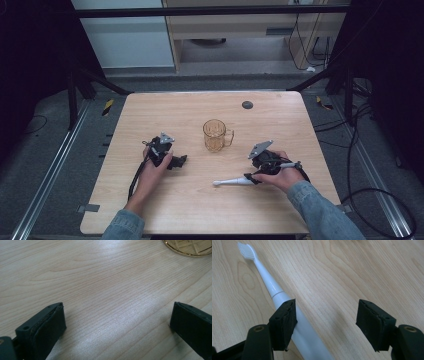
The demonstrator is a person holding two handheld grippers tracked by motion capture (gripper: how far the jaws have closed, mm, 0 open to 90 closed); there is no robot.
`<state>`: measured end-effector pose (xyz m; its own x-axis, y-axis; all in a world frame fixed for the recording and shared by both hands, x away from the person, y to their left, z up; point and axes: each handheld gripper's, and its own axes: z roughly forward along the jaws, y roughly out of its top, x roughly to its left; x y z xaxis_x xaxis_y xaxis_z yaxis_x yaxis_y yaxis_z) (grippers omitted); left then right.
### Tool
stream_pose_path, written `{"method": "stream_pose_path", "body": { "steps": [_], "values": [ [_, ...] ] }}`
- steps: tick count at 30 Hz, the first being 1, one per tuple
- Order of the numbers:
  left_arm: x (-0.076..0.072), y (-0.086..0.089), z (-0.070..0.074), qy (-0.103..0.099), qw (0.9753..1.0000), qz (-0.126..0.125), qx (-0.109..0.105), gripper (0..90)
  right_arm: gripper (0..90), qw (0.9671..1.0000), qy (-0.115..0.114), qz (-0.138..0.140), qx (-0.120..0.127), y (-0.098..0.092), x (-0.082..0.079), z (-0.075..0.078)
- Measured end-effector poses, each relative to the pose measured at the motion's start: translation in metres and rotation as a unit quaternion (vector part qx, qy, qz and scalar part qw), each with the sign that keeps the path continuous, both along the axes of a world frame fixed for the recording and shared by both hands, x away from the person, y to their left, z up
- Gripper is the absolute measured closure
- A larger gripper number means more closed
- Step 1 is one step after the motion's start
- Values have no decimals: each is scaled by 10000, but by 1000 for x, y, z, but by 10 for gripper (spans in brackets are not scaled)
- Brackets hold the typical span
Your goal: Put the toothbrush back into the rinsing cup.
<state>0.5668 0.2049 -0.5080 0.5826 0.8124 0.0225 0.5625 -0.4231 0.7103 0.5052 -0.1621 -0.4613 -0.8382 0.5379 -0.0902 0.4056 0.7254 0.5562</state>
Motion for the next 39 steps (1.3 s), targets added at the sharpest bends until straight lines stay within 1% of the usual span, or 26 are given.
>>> {"method": "stream_pose_path", "body": {
  "steps": [4,7,8,9,10,12,13,16,17,18,24,25,34,36,39],
  "values": [
    [0,0,0,1,10000,-3,-3,0,323,9999,12,79,-66,1,2,2],
    [0,0,0,0,10000,-3,-2,0,317,9999,60,98,-32,2,2,6],
    [0,0,0,0,10000,-2,-4,0,319,9998,85,184,-10,2,1,6],
    [0,0,0,1,10000,-2,-5,0,319,9998,85,184,-10,2,1,6],
    [0,0,0,0,10000,-3,-3,0,319,9997,134,184,-9,3,0,6],
    [0,0,0,0,10000,-3,-3,0,322,9994,166,292,-35,6,-2,4],
    [0,0,0,0,10000,-2,-3,0,322,9994,166,292,-35,6,-2,4],
    [0,0,0,2,10000,-2,-4,0,328,9989,319,329,31,9,-4,2],
    [0,0,0,2,10000,-3,-4,0,330,9988,320,370,11,9,-5,2],
    [0,0,0,2,10000,-3,-4,0,333,9984,334,459,-86,11,-8,0],
    [0,0,0,2,10000,-4,-2,0,356,9974,389,575,-198,14,-8,-3],
    [0,0,0,2,10000,-3,-3,0,369,9967,436,637,-249,15,-8,-4],
    [0,0,0,1,10000,-7,-2,0,423,9949,523,760,-404,20,-7,-8],
    [0,0,0,1,10000,-6,-5,0,440,9937,577,842,-453,23,-6,-10],
    [0,0,0,1,10000,-6,-5,0,465,9928,637,863,-524,26,-6,-11]
  ]
}}
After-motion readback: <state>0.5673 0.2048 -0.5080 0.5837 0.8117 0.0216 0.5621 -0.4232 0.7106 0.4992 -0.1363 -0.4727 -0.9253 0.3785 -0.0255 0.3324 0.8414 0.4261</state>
